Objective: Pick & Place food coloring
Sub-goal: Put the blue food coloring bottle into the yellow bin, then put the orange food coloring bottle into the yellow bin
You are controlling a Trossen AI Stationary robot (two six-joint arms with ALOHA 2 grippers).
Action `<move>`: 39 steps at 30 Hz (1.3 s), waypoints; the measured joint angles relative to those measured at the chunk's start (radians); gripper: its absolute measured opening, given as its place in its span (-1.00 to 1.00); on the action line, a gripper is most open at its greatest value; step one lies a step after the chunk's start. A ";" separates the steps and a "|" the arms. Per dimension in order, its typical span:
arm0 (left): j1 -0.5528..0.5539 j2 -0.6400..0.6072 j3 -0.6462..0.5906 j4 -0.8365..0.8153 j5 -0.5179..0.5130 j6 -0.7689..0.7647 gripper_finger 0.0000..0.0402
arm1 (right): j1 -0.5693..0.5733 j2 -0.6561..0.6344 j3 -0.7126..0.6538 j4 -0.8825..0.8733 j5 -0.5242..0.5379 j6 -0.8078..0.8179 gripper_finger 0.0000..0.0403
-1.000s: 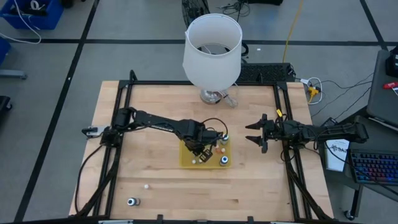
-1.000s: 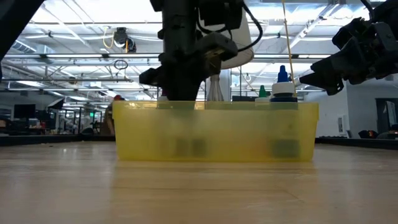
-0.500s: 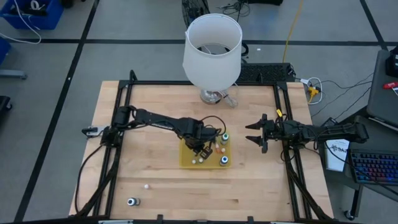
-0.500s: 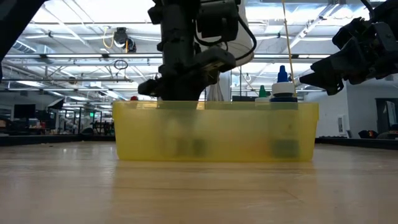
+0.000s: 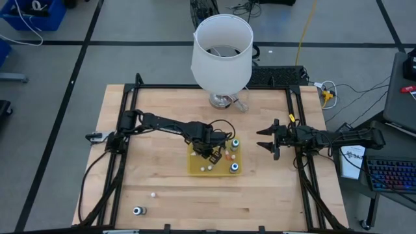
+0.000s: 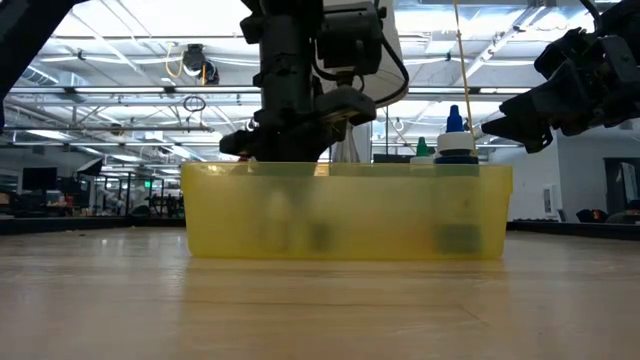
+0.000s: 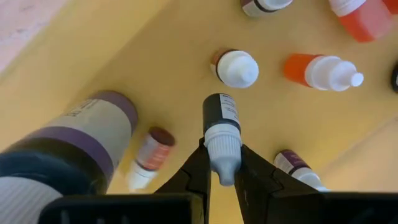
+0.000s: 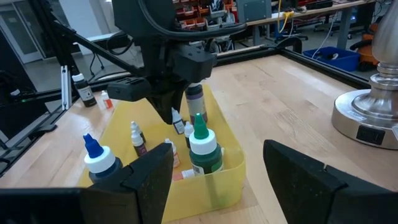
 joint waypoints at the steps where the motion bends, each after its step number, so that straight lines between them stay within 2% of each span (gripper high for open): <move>1: 0.000 0.000 0.000 0.001 0.002 -0.007 -0.75 | 0.000 0.000 0.000 0.000 0.000 0.000 0.18; 3: 0.000 0.000 0.000 0.004 0.003 -0.015 -0.70 | 0.000 0.000 0.000 0.000 0.000 0.000 0.18; 9: -0.002 0.003 0.002 0.019 0.009 -0.034 -0.19 | 0.000 0.000 0.000 0.000 0.000 0.000 0.18; 14: 0.000 0.003 0.015 0.036 0.034 -0.012 -0.02 | 0.000 0.000 0.000 0.000 0.000 0.000 0.18; 21: -0.002 -0.008 0.104 0.014 0.059 -0.007 -0.03 | 0.000 0.000 0.000 0.000 0.000 0.000 0.18; 28: -0.054 -0.011 0.295 -0.177 0.041 0.012 -0.10 | 0.000 0.000 0.000 0.000 0.000 0.000 0.18; 33: -0.132 -0.013 0.433 -0.381 -0.047 -0.030 -0.14 | 0.000 0.000 0.000 0.000 0.000 0.000 0.18; 39: -0.305 -0.012 0.470 -0.573 -0.030 -0.187 -0.14 | 0.000 0.000 0.000 0.000 0.000 0.000 0.18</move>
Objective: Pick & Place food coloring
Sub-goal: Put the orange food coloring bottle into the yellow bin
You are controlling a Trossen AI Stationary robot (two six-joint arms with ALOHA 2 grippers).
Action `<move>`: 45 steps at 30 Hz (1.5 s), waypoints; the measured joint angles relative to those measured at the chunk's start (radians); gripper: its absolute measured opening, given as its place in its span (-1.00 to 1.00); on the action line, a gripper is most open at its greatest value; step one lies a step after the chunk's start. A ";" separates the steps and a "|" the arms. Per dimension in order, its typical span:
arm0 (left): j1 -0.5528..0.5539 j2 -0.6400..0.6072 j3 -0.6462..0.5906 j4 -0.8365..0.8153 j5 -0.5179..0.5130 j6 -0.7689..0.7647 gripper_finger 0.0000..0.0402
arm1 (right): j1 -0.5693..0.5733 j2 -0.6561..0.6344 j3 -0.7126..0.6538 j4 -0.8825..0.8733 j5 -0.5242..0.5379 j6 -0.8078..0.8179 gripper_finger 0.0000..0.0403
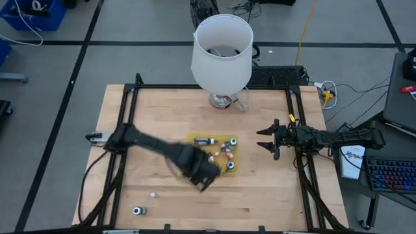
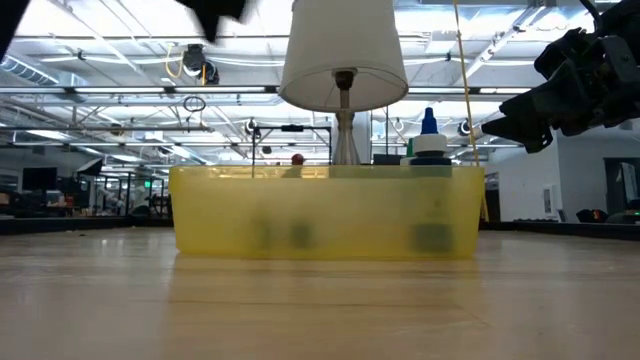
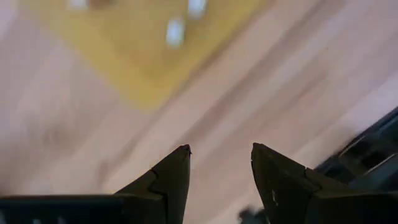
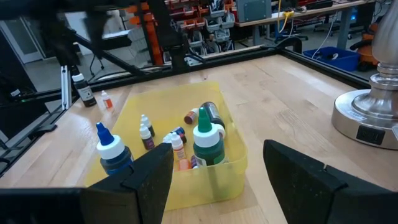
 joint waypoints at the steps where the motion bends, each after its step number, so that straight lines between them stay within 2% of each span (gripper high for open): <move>1: -0.035 0.000 -0.009 -0.021 0.000 -0.037 -0.14 | 0.000 0.000 0.000 0.000 0.000 0.000 0.18; 7: -0.215 0.000 -0.102 -0.027 -0.001 -0.278 -0.14 | 0.000 0.000 0.000 0.000 0.000 0.000 0.18; 12: -0.302 0.000 -0.189 -0.030 -0.005 -0.402 -0.14 | 0.000 0.000 0.000 0.000 0.000 0.000 0.18; 16: -0.335 0.000 -0.265 -0.030 -0.025 -0.426 -0.14 | 0.000 0.000 0.000 0.000 0.000 0.000 0.18; 24: -0.358 -0.014 -0.403 -0.012 0.063 -0.419 -0.14 | 0.000 0.000 0.000 0.000 0.000 0.000 0.18; 29: -0.367 -0.138 -0.531 0.116 0.014 -0.470 -0.14 | 0.000 0.000 0.000 0.000 0.000 0.000 0.18; 37: -0.415 -0.375 -0.877 0.451 -0.015 -0.697 -0.14 | 0.000 0.000 0.000 0.000 0.000 0.000 0.18; 41: -0.429 -0.404 -1.007 0.603 -0.028 -0.725 -0.14 | 0.000 0.000 0.000 0.000 0.000 0.000 0.18; 45: -0.430 -0.406 -1.080 0.726 -0.013 -0.726 -0.14 | 0.000 0.000 0.000 0.000 0.000 0.000 0.18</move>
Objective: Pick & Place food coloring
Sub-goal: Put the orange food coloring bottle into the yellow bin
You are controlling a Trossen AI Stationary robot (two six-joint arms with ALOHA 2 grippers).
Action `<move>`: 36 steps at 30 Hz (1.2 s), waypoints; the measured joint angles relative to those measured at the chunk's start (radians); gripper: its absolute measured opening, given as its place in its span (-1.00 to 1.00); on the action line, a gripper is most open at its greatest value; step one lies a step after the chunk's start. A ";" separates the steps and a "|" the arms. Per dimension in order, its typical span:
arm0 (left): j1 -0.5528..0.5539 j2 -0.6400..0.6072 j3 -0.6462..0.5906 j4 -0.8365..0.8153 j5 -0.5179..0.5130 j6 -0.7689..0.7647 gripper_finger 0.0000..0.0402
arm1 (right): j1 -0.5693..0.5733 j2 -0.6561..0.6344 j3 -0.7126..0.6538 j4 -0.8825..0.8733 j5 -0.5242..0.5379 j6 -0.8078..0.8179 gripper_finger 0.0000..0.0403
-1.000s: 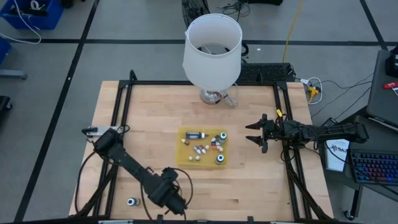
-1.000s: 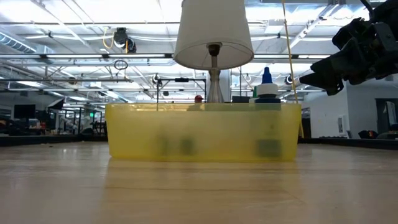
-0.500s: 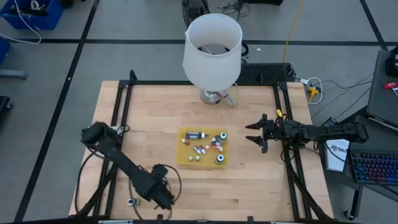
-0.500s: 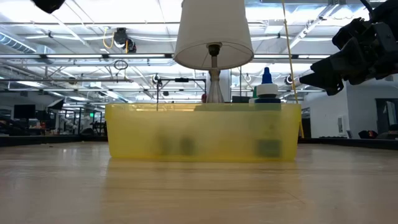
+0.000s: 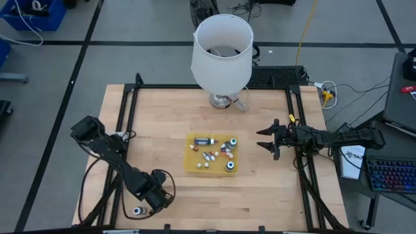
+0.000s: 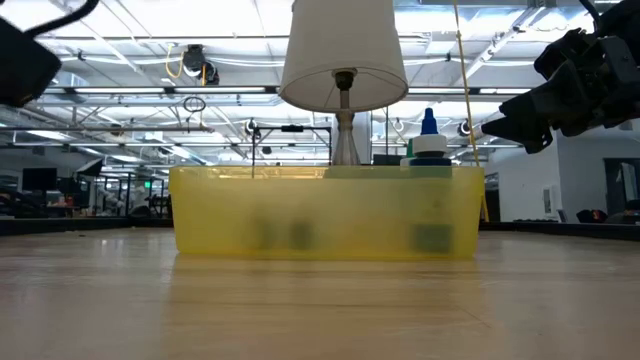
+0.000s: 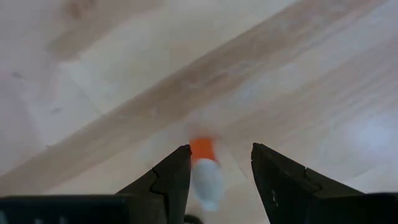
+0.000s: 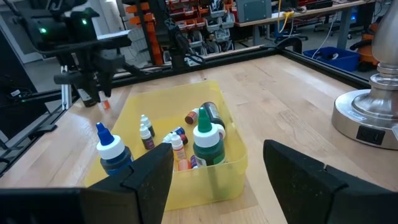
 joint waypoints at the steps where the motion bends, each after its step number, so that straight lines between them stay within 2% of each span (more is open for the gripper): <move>1: 0.000 0.000 -0.015 0.024 0.013 -0.004 -0.14 | 0.000 0.000 0.000 0.000 0.000 0.000 0.18; 6: -0.008 0.000 -0.041 0.057 0.042 -0.024 -0.14 | 0.000 0.000 0.000 0.000 0.000 0.000 0.18; 18: -0.049 0.000 -0.041 0.102 0.038 -0.045 -0.14 | 0.000 0.000 0.000 0.000 0.000 0.000 0.18; 24: -0.058 0.000 -0.041 0.089 -0.006 -0.070 -0.14 | 0.000 0.000 0.000 0.000 0.000 0.000 0.18; 30: -0.058 0.000 -0.040 0.089 -0.007 -0.072 -0.14 | 0.000 0.000 0.000 0.000 0.000 0.000 0.18; 36: -0.058 0.000 -0.040 0.089 0.027 -0.096 -0.16 | 0.000 0.000 0.000 0.000 0.000 0.000 0.18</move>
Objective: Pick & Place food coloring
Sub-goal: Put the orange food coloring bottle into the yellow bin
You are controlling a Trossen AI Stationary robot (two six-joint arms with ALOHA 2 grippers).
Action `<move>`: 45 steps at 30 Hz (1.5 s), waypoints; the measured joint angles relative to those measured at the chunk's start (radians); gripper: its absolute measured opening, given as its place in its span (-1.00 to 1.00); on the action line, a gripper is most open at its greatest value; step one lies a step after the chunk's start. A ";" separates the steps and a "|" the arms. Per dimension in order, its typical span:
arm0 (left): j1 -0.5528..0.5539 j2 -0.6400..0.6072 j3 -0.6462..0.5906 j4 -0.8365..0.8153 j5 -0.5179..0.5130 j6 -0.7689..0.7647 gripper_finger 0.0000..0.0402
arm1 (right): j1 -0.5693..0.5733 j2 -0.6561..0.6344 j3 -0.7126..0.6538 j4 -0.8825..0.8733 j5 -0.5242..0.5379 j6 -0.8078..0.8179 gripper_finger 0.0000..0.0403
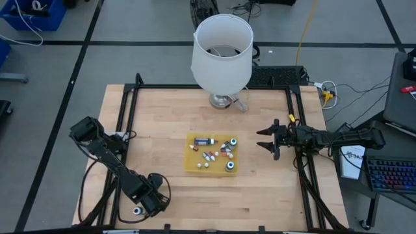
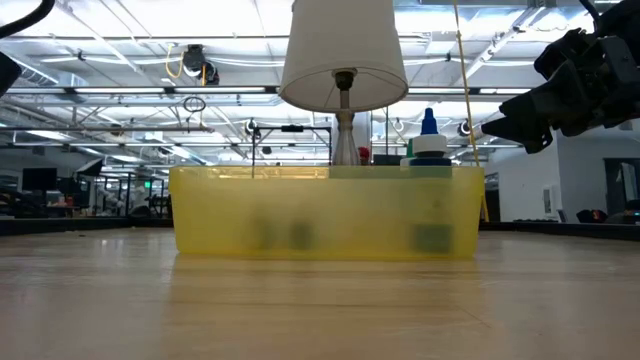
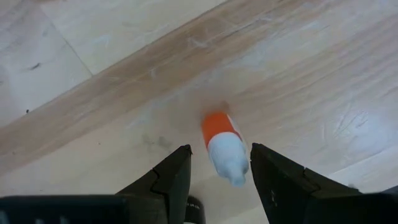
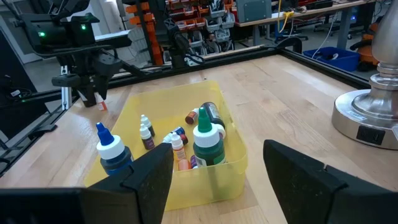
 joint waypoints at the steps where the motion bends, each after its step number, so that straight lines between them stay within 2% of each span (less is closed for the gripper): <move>1: 0.000 0.000 0.000 0.000 0.000 -0.001 -0.18 | 0.000 0.000 0.000 0.000 0.000 0.000 0.18; 9: 0.000 0.000 0.002 0.000 -0.047 0.002 -0.67 | 0.000 0.000 0.000 0.000 0.000 0.000 0.18; 16: 0.003 -0.001 0.003 0.000 -0.105 0.060 -0.70 | 0.000 0.000 0.000 0.000 0.000 0.000 0.18; 20: 0.040 -0.012 0.047 -0.026 -0.146 0.148 -0.70 | 0.000 0.000 0.000 0.000 0.000 0.000 0.18; 25: 0.151 -0.035 0.207 -0.182 -0.223 0.341 -0.70 | 0.000 0.000 0.000 0.000 0.000 0.000 0.18; 28: 0.249 -0.037 0.339 -0.287 -0.252 0.492 -0.70 | 0.000 0.000 0.000 0.000 0.000 0.000 0.18; 32: 0.403 -0.020 0.463 -0.337 -0.263 0.697 -0.70 | 0.000 0.000 0.000 0.000 0.000 0.000 0.18; 35: 0.515 -0.006 0.488 -0.338 -0.235 0.814 -0.70 | 0.000 0.000 0.000 0.000 0.000 0.000 0.18; 39: 0.637 0.012 0.454 -0.337 -0.176 0.883 -0.70 | 0.000 0.000 0.000 0.000 0.000 0.000 0.18; 45: 0.723 0.105 0.433 -0.314 -0.091 0.982 -0.70 | 0.000 0.000 0.000 0.000 0.000 0.000 0.18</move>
